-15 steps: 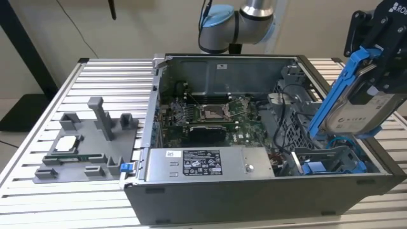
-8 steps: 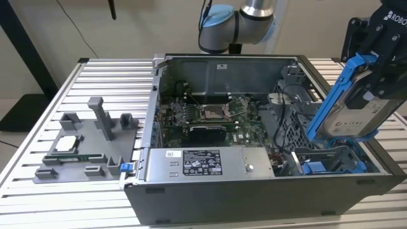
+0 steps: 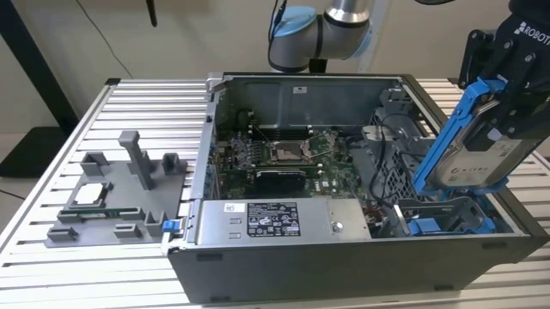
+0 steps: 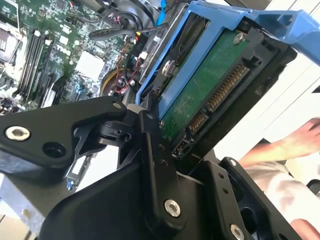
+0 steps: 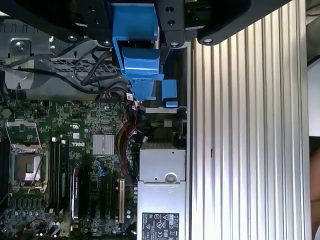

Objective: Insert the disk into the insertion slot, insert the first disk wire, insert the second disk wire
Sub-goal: 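Insert the disk into the insertion slot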

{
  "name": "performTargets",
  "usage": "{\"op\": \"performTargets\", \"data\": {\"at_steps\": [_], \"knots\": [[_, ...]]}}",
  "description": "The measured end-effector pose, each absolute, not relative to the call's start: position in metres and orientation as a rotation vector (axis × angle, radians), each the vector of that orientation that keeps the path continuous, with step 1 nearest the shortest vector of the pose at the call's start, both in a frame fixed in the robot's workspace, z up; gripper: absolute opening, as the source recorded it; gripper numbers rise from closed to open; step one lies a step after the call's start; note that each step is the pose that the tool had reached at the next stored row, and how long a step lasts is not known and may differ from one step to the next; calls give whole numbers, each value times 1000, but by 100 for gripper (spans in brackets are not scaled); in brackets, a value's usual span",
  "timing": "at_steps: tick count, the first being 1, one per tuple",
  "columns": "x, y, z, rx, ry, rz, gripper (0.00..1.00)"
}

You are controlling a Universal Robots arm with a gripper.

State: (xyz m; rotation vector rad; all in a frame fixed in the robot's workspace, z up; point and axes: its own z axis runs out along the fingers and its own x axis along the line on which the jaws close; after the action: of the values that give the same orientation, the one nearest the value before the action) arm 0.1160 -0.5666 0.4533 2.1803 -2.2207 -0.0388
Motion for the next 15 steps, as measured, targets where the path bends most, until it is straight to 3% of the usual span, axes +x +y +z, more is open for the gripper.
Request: {"op": "performTargets", "data": {"at_steps": [15], "knots": [[116,-570,441,2180,-2220,-39,0]]}}
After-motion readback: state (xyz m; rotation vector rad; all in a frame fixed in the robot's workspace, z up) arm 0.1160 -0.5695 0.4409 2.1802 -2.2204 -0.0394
